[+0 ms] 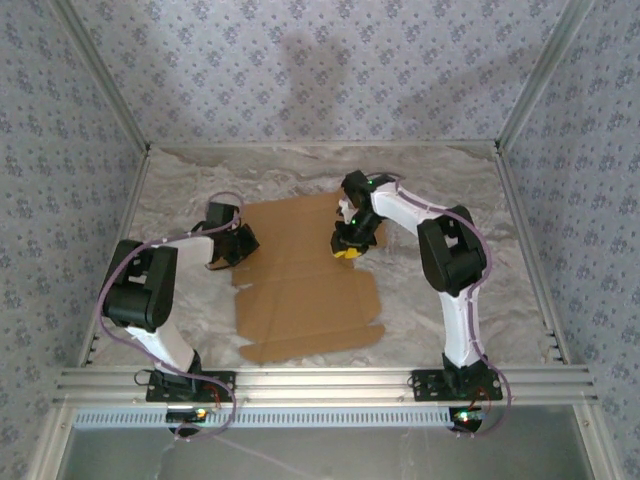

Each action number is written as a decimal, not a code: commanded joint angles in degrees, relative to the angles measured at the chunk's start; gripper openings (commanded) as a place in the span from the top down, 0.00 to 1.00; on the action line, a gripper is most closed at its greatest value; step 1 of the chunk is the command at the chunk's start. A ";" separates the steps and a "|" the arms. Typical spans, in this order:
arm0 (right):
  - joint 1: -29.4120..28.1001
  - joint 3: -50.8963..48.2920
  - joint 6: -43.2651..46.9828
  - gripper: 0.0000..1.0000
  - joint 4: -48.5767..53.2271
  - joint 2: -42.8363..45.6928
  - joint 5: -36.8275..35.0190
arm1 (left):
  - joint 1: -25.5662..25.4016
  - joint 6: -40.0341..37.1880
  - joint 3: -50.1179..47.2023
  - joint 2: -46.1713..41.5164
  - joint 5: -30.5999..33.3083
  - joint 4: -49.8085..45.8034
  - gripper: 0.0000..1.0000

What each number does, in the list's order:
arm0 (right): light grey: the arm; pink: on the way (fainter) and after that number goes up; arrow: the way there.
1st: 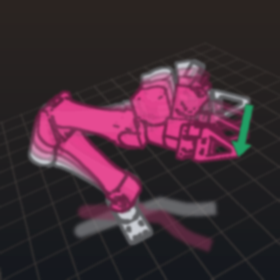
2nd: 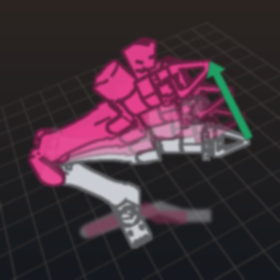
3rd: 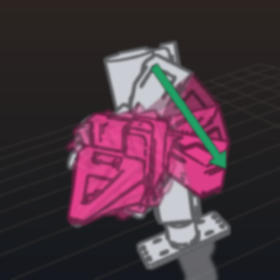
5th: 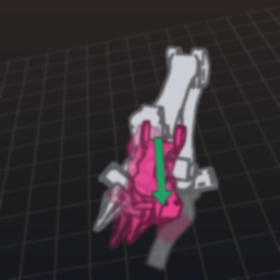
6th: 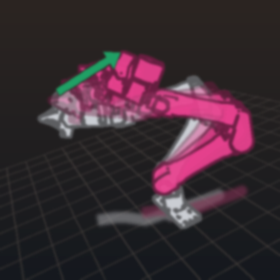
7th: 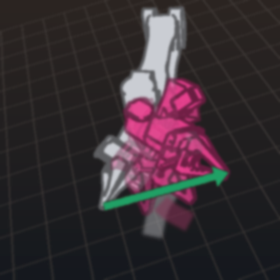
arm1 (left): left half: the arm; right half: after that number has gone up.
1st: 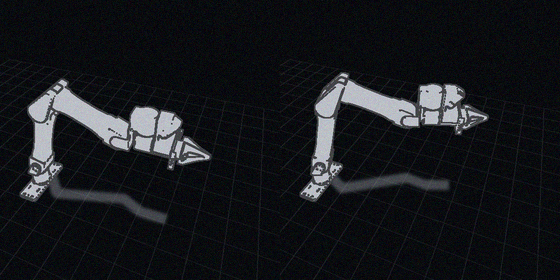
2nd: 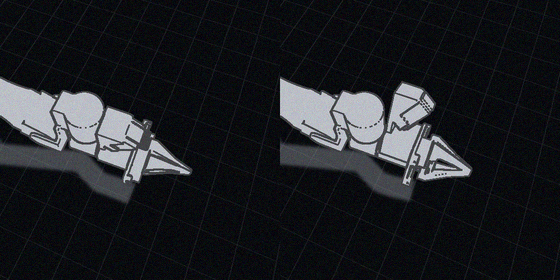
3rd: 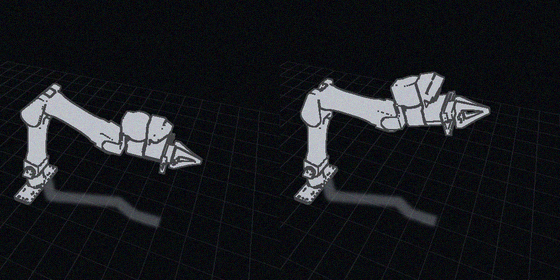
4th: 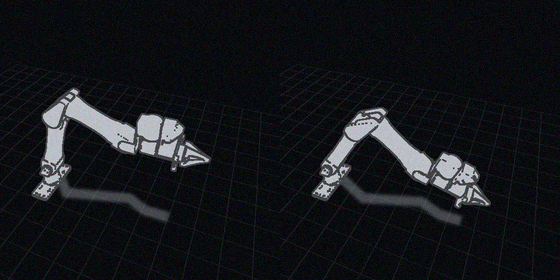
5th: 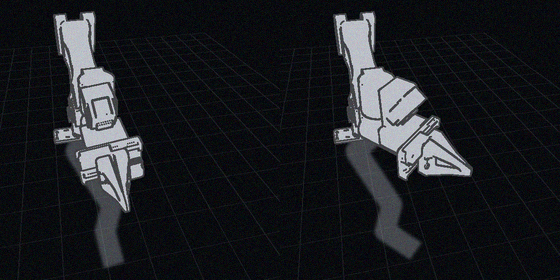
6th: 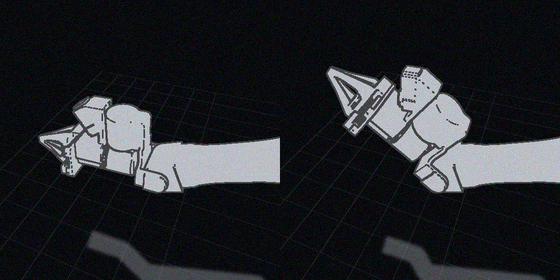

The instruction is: Fold the paper box

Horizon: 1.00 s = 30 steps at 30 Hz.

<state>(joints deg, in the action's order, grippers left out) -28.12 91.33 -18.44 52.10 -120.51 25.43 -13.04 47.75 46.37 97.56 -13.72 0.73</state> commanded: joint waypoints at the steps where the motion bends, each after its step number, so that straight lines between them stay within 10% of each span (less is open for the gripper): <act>1: 0.44 -5.32 -1.56 0.65 -4.66 -0.27 4.01 | -0.26 0.55 -0.74 0.75 1.23 -0.93 1.00; 17: 5.74 -9.03 -0.01 0.51 -19.38 14.66 -1.71 | -1.52 -6.11 2.11 -2.06 2.85 -4.46 1.00; 30: 10.19 27.61 11.07 0.49 -10.71 -13.86 -6.31 | -4.72 -15.85 6.76 0.40 5.20 -7.65 1.00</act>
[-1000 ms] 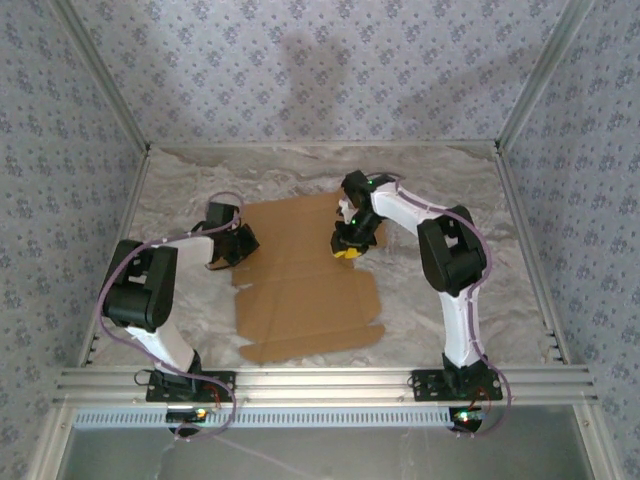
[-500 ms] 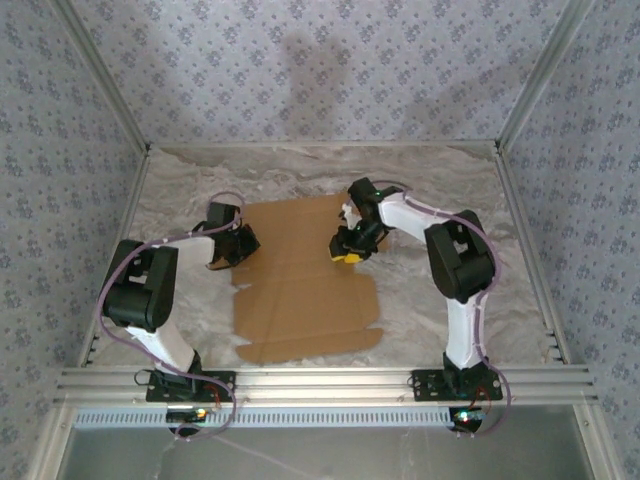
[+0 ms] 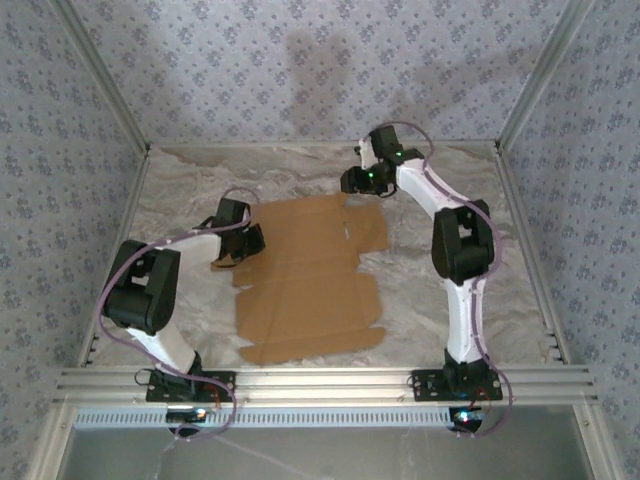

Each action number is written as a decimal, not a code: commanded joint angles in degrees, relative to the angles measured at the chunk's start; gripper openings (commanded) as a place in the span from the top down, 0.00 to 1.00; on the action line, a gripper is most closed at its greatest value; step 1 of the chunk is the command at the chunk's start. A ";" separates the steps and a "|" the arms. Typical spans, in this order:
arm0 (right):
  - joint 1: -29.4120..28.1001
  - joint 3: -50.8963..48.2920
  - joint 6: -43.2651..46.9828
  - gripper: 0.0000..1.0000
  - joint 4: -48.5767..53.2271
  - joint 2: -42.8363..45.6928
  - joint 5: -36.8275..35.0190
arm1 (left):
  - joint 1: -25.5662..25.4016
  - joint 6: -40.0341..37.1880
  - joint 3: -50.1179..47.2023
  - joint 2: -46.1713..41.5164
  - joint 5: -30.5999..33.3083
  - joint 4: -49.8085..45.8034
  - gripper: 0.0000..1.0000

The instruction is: Fold the paper box

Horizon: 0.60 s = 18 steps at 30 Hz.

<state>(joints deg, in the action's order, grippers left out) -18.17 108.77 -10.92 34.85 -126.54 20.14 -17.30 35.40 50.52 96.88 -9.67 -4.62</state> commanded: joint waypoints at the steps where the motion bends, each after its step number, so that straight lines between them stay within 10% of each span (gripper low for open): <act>1: 0.46 12.86 3.78 0.49 8.06 -9.88 -1.00 | -0.45 -3.52 2.81 1.28 1.27 -2.40 1.00; 14: 0.94 19.73 1.41 0.88 10.10 -16.91 6.29 | -1.55 -9.92 9.89 -0.04 3.98 -8.45 1.00; 18: 1.80 6.85 -0.03 0.91 -4.97 -8.20 11.69 | -1.60 -19.48 16.45 -1.43 3.78 -10.91 0.82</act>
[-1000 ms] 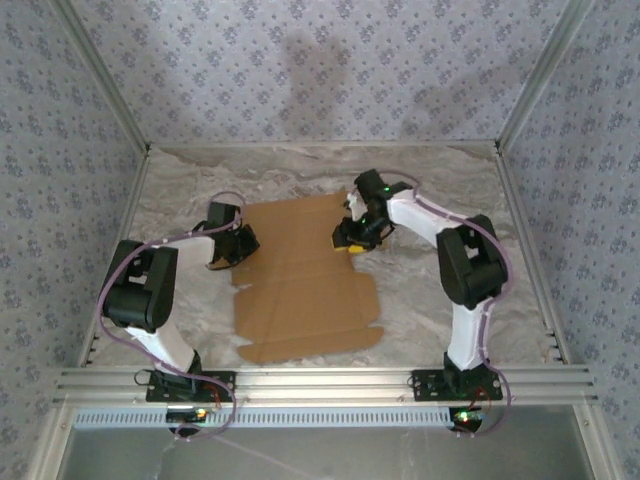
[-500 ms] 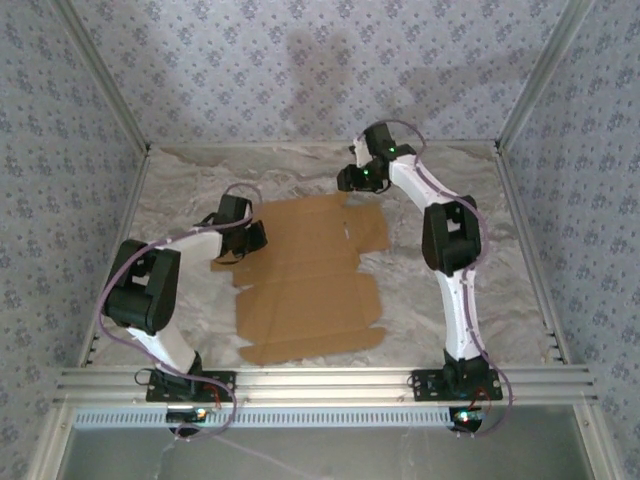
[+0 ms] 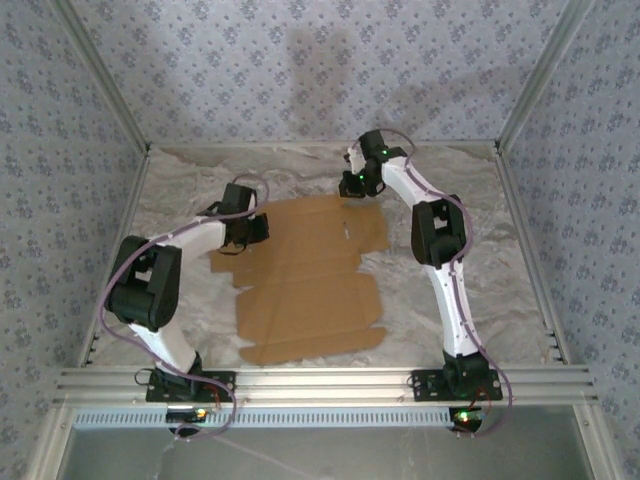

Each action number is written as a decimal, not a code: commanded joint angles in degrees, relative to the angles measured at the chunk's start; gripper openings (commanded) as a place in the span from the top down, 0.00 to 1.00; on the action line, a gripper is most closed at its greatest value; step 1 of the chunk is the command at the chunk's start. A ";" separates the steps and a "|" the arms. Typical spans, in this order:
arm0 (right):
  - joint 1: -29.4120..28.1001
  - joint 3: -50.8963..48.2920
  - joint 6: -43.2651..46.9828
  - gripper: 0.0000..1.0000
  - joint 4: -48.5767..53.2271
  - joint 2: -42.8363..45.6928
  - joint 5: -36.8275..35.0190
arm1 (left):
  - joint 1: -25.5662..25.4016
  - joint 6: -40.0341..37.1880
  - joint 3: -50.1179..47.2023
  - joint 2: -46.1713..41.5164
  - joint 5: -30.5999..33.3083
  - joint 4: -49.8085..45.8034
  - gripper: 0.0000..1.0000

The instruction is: Fold the paper box

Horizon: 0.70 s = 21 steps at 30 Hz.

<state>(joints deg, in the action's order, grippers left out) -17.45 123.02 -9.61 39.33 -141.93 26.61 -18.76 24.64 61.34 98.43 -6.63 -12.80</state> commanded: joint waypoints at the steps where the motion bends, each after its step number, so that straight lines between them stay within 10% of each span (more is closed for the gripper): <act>1: 1.53 -10.68 -1.01 0.91 -13.05 9.28 5.19 | -0.13 -11.69 7.64 -3.15 0.71 -2.87 0.79; 10: 3.93 -35.36 11.08 0.87 -40.85 24.71 19.31 | -0.32 -47.00 41.07 10.78 -10.09 -24.66 0.73; 21: 3.27 -37.82 19.71 0.87 -40.22 25.93 26.14 | 0.79 -53.68 69.83 32.18 -33.46 -46.38 0.69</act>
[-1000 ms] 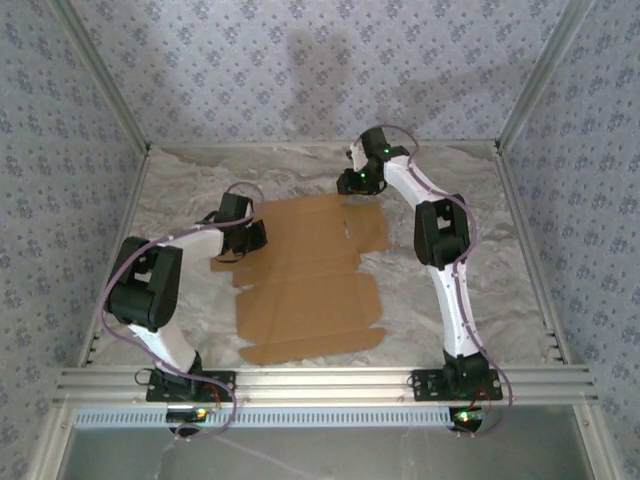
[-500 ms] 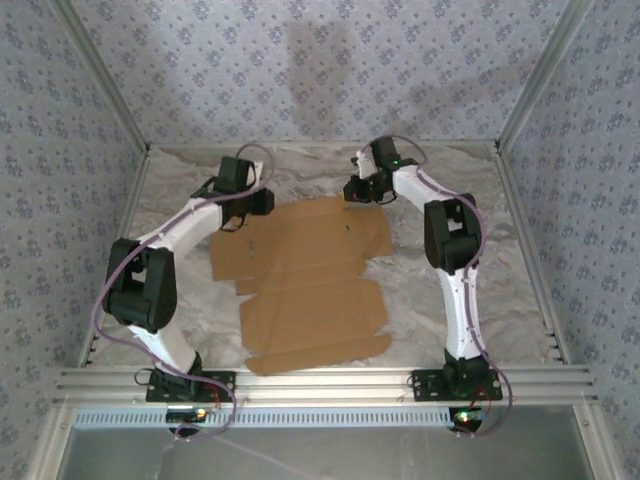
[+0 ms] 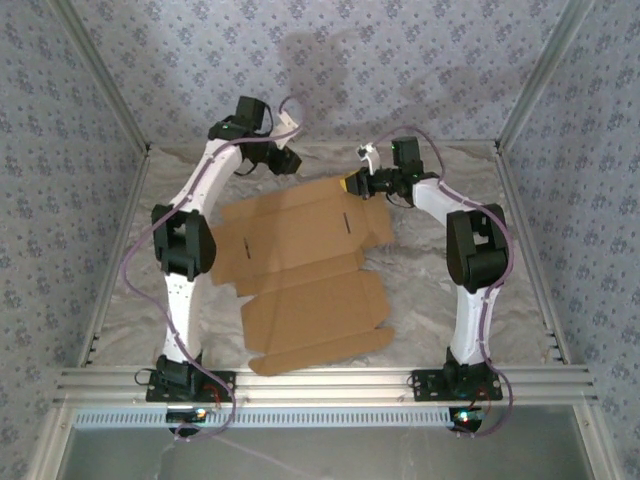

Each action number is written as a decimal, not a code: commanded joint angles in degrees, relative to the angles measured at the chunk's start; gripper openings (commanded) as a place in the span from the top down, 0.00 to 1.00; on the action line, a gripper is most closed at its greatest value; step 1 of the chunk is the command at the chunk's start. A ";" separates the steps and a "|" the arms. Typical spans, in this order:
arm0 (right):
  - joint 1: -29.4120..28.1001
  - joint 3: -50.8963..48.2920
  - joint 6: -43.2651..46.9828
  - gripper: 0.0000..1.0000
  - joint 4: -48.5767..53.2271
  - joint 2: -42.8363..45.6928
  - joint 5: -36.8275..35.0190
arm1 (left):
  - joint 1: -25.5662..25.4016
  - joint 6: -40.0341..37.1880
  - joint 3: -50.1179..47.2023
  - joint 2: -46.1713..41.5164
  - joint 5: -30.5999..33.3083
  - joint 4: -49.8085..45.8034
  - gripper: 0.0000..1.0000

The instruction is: Fold the paper box

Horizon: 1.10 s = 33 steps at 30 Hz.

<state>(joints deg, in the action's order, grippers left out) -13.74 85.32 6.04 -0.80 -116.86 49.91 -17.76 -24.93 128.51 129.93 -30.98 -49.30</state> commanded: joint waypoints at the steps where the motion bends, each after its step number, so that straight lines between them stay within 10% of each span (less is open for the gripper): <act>1: -0.58 0.15 4.86 0.87 1.03 0.77 1.99 | -0.26 -4.07 2.96 1.08 -11.04 -10.90 0.70; 33: 4.24 6.35 -1.46 0.90 2.20 -2.79 1.15 | -0.61 -6.29 -5.13 1.10 -15.39 -13.85 0.89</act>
<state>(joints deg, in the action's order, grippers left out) -10.83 88.01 7.27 2.74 -117.80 51.33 -18.13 -30.59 121.58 132.31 -47.79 -60.88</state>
